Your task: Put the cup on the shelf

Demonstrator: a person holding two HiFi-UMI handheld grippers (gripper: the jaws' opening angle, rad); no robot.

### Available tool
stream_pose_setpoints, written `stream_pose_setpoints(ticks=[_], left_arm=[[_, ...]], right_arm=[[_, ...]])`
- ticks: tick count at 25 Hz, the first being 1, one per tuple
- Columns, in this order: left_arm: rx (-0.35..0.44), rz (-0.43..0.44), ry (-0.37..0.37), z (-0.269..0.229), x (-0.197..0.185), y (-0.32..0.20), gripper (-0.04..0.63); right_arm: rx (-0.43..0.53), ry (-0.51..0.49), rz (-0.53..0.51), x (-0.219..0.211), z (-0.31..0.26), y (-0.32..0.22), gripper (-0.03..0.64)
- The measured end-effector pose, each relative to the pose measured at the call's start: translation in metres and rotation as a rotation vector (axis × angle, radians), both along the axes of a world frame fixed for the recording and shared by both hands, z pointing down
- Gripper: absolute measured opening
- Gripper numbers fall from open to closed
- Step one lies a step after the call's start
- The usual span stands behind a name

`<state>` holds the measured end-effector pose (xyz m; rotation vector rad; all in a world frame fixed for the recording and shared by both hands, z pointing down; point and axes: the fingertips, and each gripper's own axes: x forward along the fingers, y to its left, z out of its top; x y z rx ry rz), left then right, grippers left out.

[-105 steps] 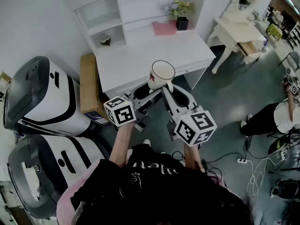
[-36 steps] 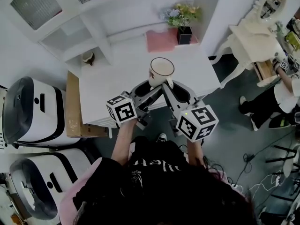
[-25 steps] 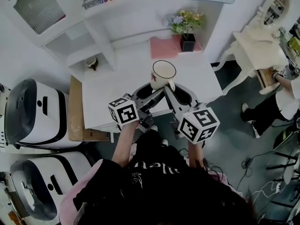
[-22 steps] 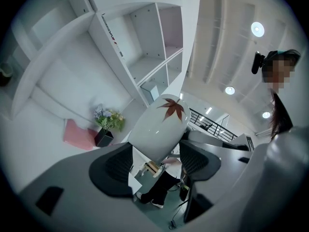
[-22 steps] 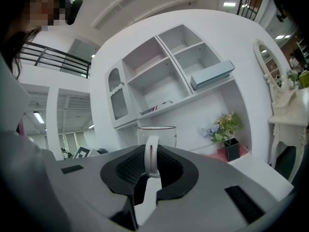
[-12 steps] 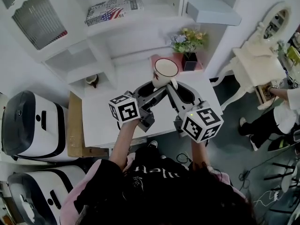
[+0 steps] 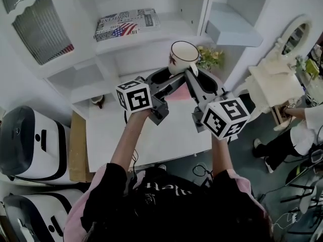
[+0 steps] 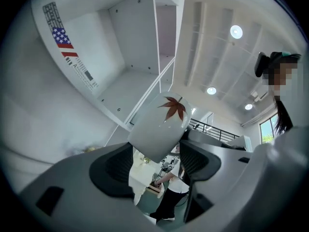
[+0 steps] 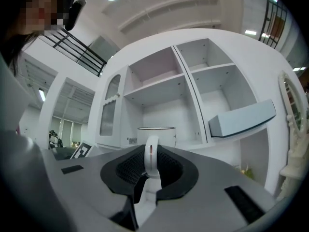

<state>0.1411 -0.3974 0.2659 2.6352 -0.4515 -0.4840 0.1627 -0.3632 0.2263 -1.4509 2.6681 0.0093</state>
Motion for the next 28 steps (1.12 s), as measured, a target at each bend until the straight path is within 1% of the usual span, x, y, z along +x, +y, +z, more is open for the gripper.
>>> stream_pose_setpoints(ticks=[6, 10, 14, 16, 21, 25, 28], left_arm=[[0.017, -0.001, 0.016, -0.029, 0.005, -0.040, 0.308], [0.015, 0.000, 0.042, -0.046, 0.009, -0.063, 0.308], [0.027, 0.020, 0.077, -0.067, 0.012, -0.079, 0.308], [0.032, 0.019, 0.078, -0.069, 0.011, -0.084, 0.308], [0.040, -0.030, -0.006, -0.049, -0.001, -0.096, 0.308], [0.021, -0.037, -0.033, -0.032, -0.010, -0.098, 0.308], [0.019, -0.038, -0.077, -0.011, -0.012, -0.090, 0.308]], right_arm=[[0.034, -0.003, 0.017, 0.005, -0.029, -0.040, 0.084], [0.065, 0.017, 0.040, 0.008, -0.048, -0.061, 0.084], [0.091, 0.012, 0.054, 0.010, -0.067, -0.080, 0.084], [0.095, 0.005, 0.064, 0.010, -0.072, -0.088, 0.084], [0.099, 0.022, 0.131, 0.016, -0.072, -0.111, 0.084], [0.071, 0.022, 0.147, 0.017, -0.068, -0.134, 0.084], [0.046, 0.038, 0.164, 0.016, -0.061, -0.151, 0.084]])
